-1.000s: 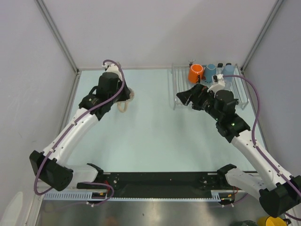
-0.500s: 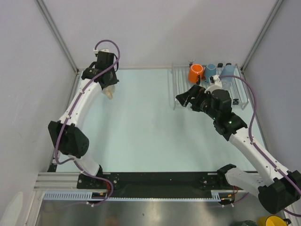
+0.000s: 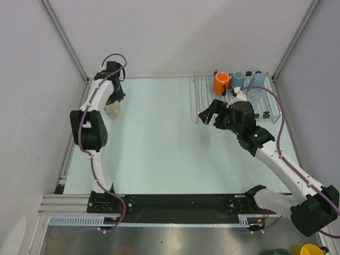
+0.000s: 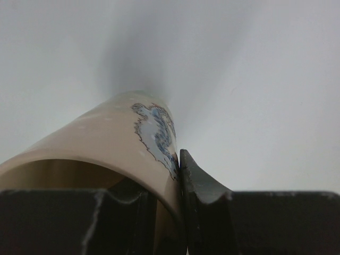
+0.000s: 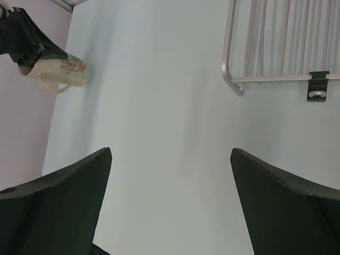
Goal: Unload the cups from the dish rack
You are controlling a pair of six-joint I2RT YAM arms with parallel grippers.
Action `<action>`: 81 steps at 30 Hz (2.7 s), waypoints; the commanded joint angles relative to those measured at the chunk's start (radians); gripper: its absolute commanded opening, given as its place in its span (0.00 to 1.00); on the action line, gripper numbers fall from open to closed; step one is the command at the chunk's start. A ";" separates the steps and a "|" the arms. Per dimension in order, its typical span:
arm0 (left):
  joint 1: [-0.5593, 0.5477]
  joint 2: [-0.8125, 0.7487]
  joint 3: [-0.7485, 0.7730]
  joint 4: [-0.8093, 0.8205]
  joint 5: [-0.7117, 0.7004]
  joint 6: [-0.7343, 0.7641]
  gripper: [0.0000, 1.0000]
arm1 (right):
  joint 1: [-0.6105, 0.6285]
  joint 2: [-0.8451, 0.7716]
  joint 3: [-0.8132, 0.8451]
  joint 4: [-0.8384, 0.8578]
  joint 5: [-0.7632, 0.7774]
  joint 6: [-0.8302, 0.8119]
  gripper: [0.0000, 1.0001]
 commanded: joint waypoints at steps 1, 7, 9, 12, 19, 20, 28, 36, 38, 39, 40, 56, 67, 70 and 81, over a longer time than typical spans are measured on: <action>0.009 0.044 0.133 0.005 -0.014 0.039 0.00 | 0.007 0.015 0.039 -0.007 0.031 -0.022 1.00; 0.021 0.117 0.211 -0.003 0.005 0.037 0.00 | 0.008 0.053 0.034 -0.004 0.023 -0.012 1.00; 0.023 0.135 0.212 -0.001 0.009 0.034 0.01 | 0.008 0.071 0.040 -0.007 0.023 -0.017 1.00; 0.023 0.150 0.209 0.005 0.020 0.030 0.01 | 0.008 0.085 0.049 -0.004 0.026 -0.022 1.00; 0.024 0.167 0.209 0.006 0.014 0.027 0.00 | 0.008 0.122 0.060 0.004 0.023 -0.022 1.00; 0.024 0.169 0.208 0.006 0.017 0.027 0.00 | 0.010 0.122 0.060 0.004 0.023 -0.022 1.00; 0.024 0.092 0.202 0.002 -0.040 -0.001 0.51 | 0.008 0.122 0.060 0.008 0.023 -0.025 1.00; 0.023 -0.021 0.228 0.002 -0.055 -0.015 0.68 | 0.011 0.121 0.049 0.022 -0.018 -0.003 1.00; 0.017 -0.050 0.235 0.002 -0.044 -0.023 0.69 | 0.019 0.119 0.054 0.016 0.001 -0.005 1.00; 0.005 -0.082 0.238 0.002 -0.043 -0.024 0.69 | 0.019 0.113 0.055 0.007 0.012 -0.009 1.00; -0.005 -0.102 0.249 0.002 -0.044 -0.024 0.69 | 0.019 0.113 0.061 -0.001 0.038 -0.011 1.00; -0.423 -0.593 -0.379 0.348 0.066 -0.096 0.98 | -0.021 0.264 0.204 -0.120 0.646 -0.117 1.00; -0.603 -0.738 -0.720 0.436 0.023 -0.118 0.98 | -0.202 0.576 0.535 -0.280 0.667 -0.104 1.00; -0.601 -0.761 -0.742 0.440 -0.004 -0.113 0.99 | -0.242 0.622 0.588 -0.276 0.635 -0.129 1.00; -0.601 -0.735 -0.780 0.463 0.035 -0.116 0.99 | -0.369 0.737 0.687 -0.293 0.614 -0.209 1.00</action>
